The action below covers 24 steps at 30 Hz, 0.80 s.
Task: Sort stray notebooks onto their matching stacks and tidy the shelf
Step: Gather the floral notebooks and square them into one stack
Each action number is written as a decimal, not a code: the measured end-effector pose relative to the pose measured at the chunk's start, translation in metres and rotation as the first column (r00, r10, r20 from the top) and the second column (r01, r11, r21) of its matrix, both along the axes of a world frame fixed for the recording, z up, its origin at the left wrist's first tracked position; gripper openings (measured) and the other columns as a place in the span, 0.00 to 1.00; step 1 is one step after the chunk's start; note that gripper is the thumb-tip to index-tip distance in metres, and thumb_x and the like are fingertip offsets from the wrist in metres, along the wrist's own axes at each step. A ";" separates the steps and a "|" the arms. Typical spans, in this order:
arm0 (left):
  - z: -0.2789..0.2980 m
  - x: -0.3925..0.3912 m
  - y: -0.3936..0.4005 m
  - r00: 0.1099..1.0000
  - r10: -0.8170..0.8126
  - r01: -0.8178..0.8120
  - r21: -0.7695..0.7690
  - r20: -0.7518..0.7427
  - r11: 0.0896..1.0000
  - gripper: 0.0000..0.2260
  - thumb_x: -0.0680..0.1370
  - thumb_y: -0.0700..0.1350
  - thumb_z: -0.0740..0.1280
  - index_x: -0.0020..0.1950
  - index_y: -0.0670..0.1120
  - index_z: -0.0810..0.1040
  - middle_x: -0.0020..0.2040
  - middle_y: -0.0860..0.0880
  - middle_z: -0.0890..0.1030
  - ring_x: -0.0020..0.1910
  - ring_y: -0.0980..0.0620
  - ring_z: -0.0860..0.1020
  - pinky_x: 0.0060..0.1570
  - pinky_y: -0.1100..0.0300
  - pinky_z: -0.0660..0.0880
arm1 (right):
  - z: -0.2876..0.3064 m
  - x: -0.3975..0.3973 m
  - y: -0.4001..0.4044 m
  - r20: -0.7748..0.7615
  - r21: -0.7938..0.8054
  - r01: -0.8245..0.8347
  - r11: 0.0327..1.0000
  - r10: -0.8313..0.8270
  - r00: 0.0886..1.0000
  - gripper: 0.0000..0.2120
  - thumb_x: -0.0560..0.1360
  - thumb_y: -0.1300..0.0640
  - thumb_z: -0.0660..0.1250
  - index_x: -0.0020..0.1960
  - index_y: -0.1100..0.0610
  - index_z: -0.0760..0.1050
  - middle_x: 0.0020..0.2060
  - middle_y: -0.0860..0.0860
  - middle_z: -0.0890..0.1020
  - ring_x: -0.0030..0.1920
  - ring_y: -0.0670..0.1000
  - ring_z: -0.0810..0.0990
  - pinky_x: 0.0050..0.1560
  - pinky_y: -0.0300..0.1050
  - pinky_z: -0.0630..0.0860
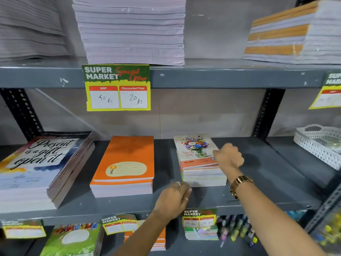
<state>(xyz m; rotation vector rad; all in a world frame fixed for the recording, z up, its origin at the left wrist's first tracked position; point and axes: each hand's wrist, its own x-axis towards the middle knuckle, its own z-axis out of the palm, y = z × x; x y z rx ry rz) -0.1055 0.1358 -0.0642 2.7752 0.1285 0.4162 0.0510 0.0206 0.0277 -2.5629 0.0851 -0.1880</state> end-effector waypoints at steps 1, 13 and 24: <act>0.002 0.003 -0.002 0.997 0.032 -0.030 -0.027 0.067 0.999 0.15 0.81 0.52 0.53 0.62 0.48 0.72 0.59 0.46 0.79 0.55 0.48 0.79 0.53 0.57 0.77 | 0.000 0.001 -0.003 0.016 -0.015 -0.003 1.000 0.003 1.000 0.13 0.72 0.55 0.66 0.53 0.62 0.77 0.54 0.60 0.80 0.53 0.62 0.79 0.44 0.46 0.72; 0.037 0.051 -0.010 0.856 0.429 -0.213 -0.558 0.289 0.802 0.13 0.80 0.43 0.57 0.62 0.42 0.73 0.59 0.42 0.76 0.56 0.48 0.76 0.52 0.57 0.73 | -0.014 0.025 -0.057 0.002 0.333 -0.115 0.936 0.121 0.993 0.12 0.77 0.58 0.61 0.52 0.61 0.81 0.53 0.60 0.83 0.54 0.61 0.79 0.53 0.48 0.75; 0.046 0.077 0.015 0.897 0.443 -0.287 -0.766 -0.003 0.576 0.19 0.82 0.43 0.54 0.73 0.42 0.61 0.72 0.39 0.67 0.71 0.41 0.66 0.67 0.49 0.67 | -0.034 0.037 -0.045 -0.148 0.651 -0.089 0.754 0.242 0.959 0.17 0.79 0.53 0.61 0.61 0.63 0.76 0.61 0.58 0.79 0.62 0.58 0.76 0.61 0.48 0.70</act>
